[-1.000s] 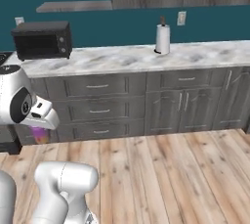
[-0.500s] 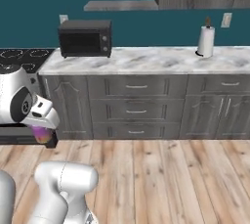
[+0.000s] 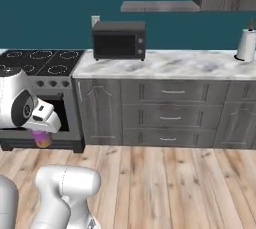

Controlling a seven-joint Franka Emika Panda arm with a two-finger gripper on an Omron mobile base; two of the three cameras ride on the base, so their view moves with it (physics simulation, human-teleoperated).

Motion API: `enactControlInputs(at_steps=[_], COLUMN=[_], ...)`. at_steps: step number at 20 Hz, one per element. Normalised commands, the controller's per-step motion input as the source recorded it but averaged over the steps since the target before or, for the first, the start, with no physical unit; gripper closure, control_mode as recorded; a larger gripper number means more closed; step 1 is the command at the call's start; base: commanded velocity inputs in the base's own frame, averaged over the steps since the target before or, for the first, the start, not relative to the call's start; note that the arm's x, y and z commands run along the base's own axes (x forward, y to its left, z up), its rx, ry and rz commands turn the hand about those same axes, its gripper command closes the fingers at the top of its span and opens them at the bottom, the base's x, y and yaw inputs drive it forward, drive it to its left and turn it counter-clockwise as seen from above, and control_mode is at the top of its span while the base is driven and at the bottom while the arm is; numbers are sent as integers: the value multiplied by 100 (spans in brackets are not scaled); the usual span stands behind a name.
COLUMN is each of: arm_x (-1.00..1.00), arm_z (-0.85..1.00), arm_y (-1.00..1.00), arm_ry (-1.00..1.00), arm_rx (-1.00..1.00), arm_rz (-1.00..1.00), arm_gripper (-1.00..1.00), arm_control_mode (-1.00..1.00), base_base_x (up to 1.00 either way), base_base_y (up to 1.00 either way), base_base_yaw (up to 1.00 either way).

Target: Four empty soda cans are scattered around the kitchen. Gather all the cans and cluster them next to the stove for recycling.

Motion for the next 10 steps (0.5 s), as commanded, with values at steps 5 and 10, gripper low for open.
enactControlInputs(at_steps=[5,10], arm_x=[0,0], arm_z=[0,0], arm_y=[0,0], arm_ry=[0,0], arm_rx=[0,0], arm_rz=[0,0], arm_gripper=[100,100], arm_control_mode=[100,100], base_base_x=[48,71], base_base_y=[100,100], base_base_yaw=[0,0])
